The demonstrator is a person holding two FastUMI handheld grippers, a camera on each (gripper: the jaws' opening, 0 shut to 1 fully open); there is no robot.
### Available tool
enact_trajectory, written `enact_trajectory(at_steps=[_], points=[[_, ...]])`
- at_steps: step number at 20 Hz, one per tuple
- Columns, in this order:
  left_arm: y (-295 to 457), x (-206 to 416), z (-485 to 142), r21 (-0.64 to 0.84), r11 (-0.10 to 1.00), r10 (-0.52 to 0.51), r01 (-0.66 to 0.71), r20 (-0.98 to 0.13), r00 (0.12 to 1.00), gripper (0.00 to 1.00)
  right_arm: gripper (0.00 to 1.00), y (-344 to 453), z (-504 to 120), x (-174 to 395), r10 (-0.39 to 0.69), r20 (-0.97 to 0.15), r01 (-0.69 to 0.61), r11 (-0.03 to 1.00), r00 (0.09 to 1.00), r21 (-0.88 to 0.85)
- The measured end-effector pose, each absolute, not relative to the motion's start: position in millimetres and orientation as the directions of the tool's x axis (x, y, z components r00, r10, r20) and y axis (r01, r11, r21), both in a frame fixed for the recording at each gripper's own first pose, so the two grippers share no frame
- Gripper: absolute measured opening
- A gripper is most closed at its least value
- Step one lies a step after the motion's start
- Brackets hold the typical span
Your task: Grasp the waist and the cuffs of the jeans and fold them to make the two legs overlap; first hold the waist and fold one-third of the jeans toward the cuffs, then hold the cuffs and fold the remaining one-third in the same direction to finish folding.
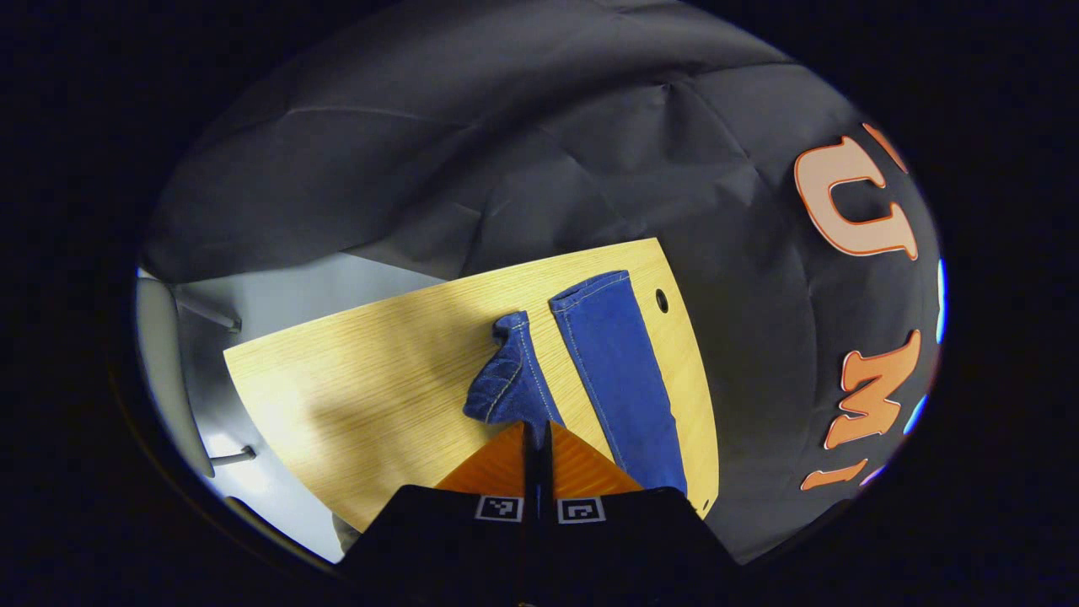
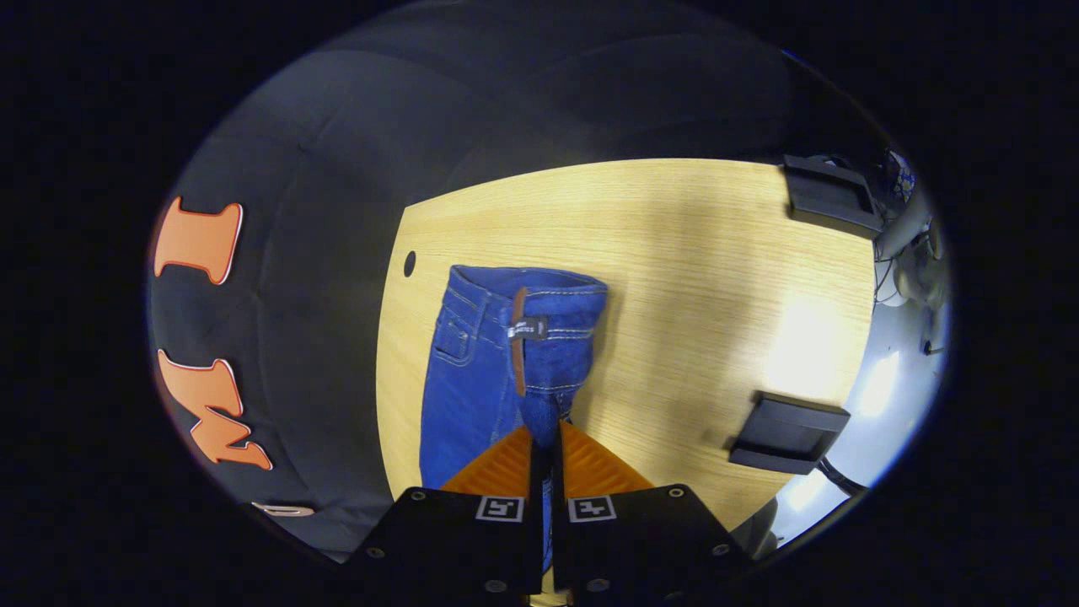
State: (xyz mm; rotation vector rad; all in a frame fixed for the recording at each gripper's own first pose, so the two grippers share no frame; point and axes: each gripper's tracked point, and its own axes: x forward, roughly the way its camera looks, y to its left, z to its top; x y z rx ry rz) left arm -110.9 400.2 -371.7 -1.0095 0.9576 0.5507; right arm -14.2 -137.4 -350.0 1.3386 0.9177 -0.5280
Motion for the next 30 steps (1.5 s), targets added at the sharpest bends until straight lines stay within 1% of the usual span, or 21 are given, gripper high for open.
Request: enact_trajectory(at_steps=[3,7,11,15,19,21,23,25,27,28,29,30], points=[[396,-70,-367,-0.437,0.483,-0.036,-0.759,-0.876,0.481,0.0,0.05,-135,-341,24,0.187,-0.805,0.779,0.205,0.562,0.592],[391,-11,-352,-0.439,0.533,-0.032,-0.723,-0.864,0.502,0.01,0.05,-134,-336,66,0.213,-0.801,0.771,0.221,0.56,0.597],[388,30,-345,-0.422,0.58,-0.038,-0.697,-0.868,0.495,0.0,0.05,-130,-340,100,0.247,-0.808,0.773,0.242,0.535,0.586],[386,73,-363,-0.395,0.612,-0.06,-0.685,-0.887,0.458,0.0,0.05,-131,-338,135,0.232,-0.82,0.788,0.236,0.523,0.569],[389,109,-396,-0.367,0.611,-0.096,-0.701,-0.914,0.394,0.0,0.05,-130,-348,169,0.21,-0.854,0.825,0.232,0.475,0.516],[390,120,-412,-0.326,0.624,-0.095,-0.71,-0.934,0.345,0.01,0.05,-126,-355,182,0.204,-0.873,0.841,0.244,0.443,0.484],[394,129,-422,-0.277,0.63,-0.079,-0.726,-0.952,0.295,0.01,0.05,-119,-361,199,0.218,-0.876,0.845,0.243,0.431,0.476],[397,140,-430,-0.265,0.628,-0.081,-0.732,-0.957,0.277,0.0,0.05,-115,-365,208,0.223,-0.883,0.853,0.244,0.414,0.461],[401,150,-433,-0.254,0.673,-0.059,-0.694,-0.955,0.291,0.04,0.05,-112,-364,216,0.221,-0.886,0.85,0.262,0.408,0.457],[401,156,-428,-0.262,0.69,-0.053,-0.675,-0.948,0.314,0.08,0.05,-109,-359,221,0.226,-0.877,0.832,0.284,0.424,0.476],[402,162,-425,-0.258,0.708,-0.04,-0.657,-0.944,0.328,0.07,0.06,-113,-355,226,0.22,-0.866,0.811,0.307,0.449,0.498],[403,167,-419,-0.254,0.727,-0.023,-0.638,-0.938,0.346,0.22,0.01,-111,-347,231,0.211,-0.849,0.782,0.33,0.484,0.528]])
